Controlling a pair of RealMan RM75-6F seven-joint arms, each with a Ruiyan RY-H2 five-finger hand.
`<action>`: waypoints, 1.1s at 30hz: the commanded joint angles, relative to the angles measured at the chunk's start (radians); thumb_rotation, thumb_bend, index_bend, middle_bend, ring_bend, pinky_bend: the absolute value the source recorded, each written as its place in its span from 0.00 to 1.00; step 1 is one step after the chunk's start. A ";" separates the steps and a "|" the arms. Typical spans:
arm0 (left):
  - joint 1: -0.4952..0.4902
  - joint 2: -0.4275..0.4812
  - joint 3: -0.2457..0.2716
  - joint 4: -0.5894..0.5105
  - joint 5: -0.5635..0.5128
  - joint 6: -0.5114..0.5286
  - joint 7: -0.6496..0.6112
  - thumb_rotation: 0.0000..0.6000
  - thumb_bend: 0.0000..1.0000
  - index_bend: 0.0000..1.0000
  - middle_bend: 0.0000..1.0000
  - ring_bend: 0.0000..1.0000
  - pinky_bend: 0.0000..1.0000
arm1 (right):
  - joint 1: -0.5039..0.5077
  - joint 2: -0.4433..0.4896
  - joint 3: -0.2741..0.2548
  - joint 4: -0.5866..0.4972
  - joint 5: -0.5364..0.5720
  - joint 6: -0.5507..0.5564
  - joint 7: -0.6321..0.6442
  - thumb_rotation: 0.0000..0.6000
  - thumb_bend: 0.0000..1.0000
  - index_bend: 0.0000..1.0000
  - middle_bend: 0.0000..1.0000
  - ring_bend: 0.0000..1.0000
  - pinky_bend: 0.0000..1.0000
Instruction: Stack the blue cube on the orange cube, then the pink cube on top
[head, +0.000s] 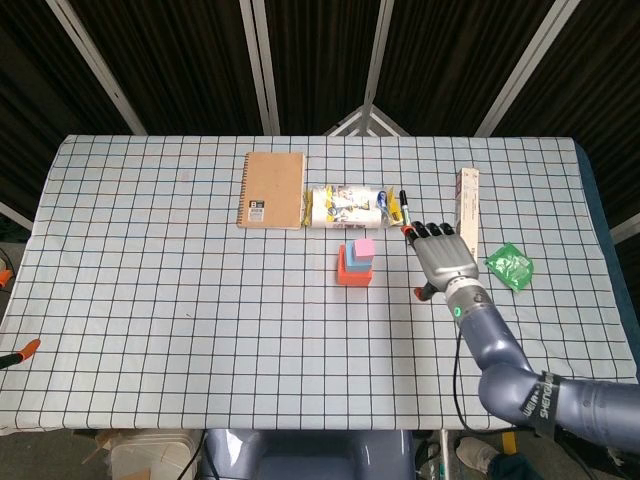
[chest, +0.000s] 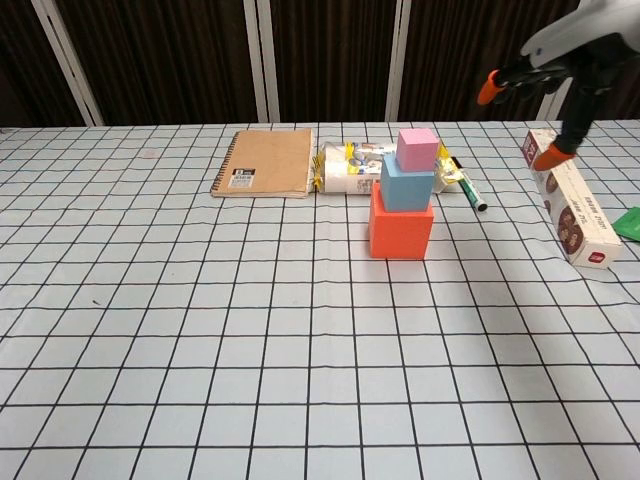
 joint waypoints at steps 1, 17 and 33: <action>0.001 -0.001 0.004 -0.004 0.005 0.001 0.002 1.00 0.12 0.08 0.00 0.00 0.00 | -0.342 0.087 -0.111 -0.131 -0.511 0.145 0.249 1.00 0.32 0.00 0.00 0.00 0.00; 0.011 -0.005 0.014 -0.009 0.029 0.022 0.014 1.00 0.12 0.08 0.00 0.00 0.00 | -0.968 -0.235 -0.339 0.417 -1.317 0.622 0.604 1.00 0.32 0.00 0.00 0.00 0.00; 0.019 0.000 0.024 -0.001 0.063 0.036 -0.005 1.00 0.12 0.08 0.00 0.00 0.00 | -1.057 -0.265 -0.206 0.458 -1.232 0.675 0.451 1.00 0.29 0.00 0.00 0.00 0.00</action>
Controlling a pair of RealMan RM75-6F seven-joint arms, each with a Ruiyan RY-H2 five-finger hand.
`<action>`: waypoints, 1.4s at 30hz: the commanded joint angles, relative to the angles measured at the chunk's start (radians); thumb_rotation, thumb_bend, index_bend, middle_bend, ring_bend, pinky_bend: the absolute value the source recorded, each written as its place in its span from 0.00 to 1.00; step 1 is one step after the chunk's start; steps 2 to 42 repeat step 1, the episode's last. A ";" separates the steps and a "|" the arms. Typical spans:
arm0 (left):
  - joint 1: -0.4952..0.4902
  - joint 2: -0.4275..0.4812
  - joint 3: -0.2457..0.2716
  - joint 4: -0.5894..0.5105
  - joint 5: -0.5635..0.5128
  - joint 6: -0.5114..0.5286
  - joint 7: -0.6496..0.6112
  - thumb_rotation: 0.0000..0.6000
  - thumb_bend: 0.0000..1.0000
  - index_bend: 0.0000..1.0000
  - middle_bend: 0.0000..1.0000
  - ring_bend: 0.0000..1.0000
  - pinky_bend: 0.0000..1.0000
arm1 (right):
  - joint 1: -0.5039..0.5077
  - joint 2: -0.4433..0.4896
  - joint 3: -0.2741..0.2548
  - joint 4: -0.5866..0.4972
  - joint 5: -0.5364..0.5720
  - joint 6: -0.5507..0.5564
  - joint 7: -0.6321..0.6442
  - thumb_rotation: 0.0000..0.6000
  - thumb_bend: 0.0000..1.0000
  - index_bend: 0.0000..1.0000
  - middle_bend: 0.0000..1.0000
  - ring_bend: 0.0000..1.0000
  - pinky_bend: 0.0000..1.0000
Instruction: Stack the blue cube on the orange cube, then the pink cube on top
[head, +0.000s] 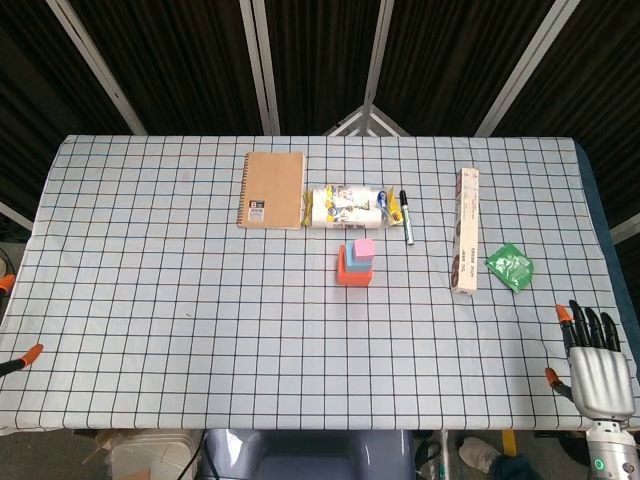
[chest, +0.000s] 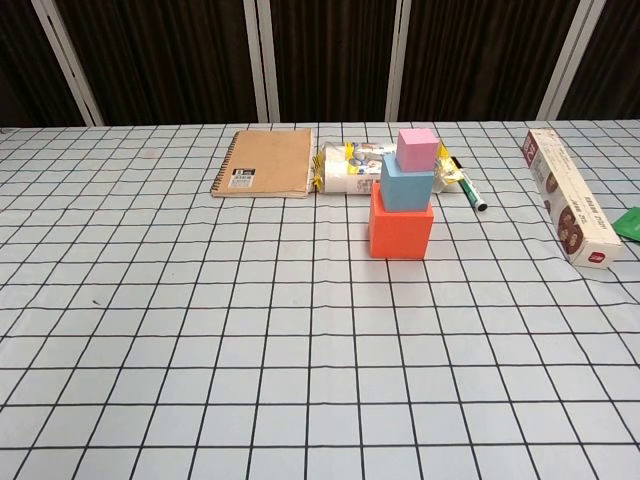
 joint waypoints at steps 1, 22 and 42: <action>-0.002 0.000 0.003 0.001 0.002 -0.005 0.003 1.00 0.12 0.08 0.00 0.00 0.00 | -0.009 -0.002 0.013 0.011 -0.017 0.004 0.013 1.00 0.29 0.00 0.00 0.00 0.00; -0.002 0.000 0.003 0.001 0.002 -0.005 0.003 1.00 0.12 0.08 0.00 0.00 0.00 | -0.009 -0.002 0.013 0.011 -0.017 0.004 0.013 1.00 0.29 0.00 0.00 0.00 0.00; -0.002 0.000 0.003 0.001 0.002 -0.005 0.003 1.00 0.12 0.08 0.00 0.00 0.00 | -0.009 -0.002 0.013 0.011 -0.017 0.004 0.013 1.00 0.29 0.00 0.00 0.00 0.00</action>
